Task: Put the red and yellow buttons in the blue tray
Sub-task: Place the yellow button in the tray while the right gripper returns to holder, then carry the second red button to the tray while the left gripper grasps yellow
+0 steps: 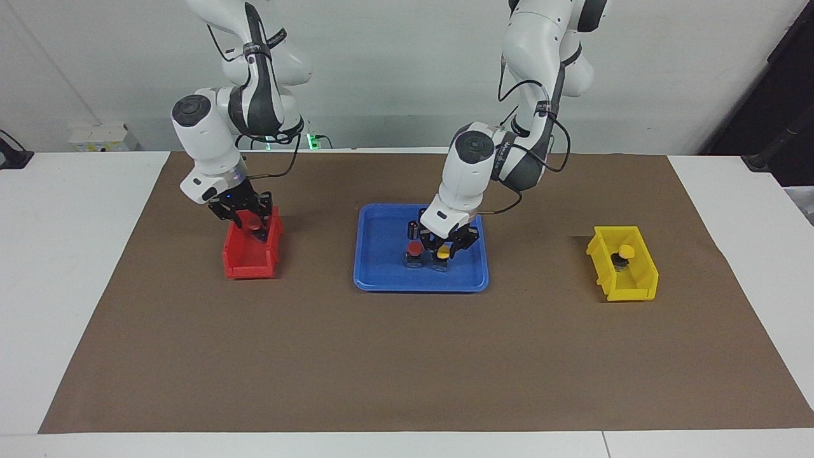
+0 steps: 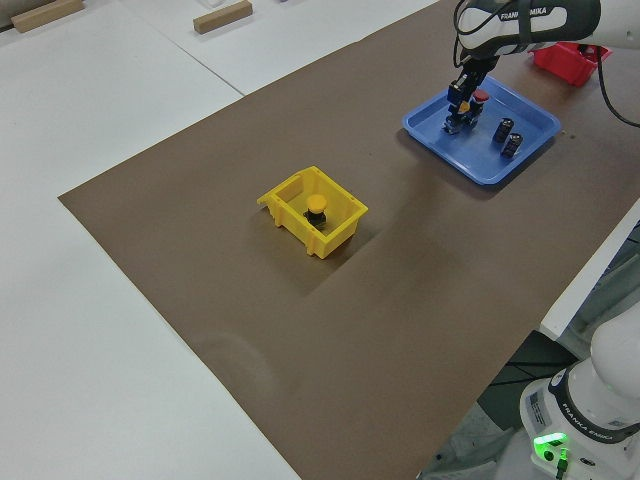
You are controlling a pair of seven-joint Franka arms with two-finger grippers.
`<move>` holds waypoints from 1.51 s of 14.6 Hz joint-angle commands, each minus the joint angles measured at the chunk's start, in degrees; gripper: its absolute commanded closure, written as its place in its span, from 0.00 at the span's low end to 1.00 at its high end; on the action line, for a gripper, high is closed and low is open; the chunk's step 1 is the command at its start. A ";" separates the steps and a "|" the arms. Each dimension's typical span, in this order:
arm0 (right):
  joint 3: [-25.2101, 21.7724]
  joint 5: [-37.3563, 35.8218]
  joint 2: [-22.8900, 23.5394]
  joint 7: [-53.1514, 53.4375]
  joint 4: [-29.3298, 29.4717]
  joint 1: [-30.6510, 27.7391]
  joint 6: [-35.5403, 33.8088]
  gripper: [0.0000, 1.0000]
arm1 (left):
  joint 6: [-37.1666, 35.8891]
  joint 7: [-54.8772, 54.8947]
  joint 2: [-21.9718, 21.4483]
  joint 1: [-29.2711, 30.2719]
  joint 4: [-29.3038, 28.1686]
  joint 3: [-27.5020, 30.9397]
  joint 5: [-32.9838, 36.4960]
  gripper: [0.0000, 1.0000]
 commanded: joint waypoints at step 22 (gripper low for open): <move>2.39 0.88 16.91 32.44 39.70 21.11 -20.93 0.75 | -8.91 33.07 -16.94 36.61 -7.19 3.20 5.47 0.27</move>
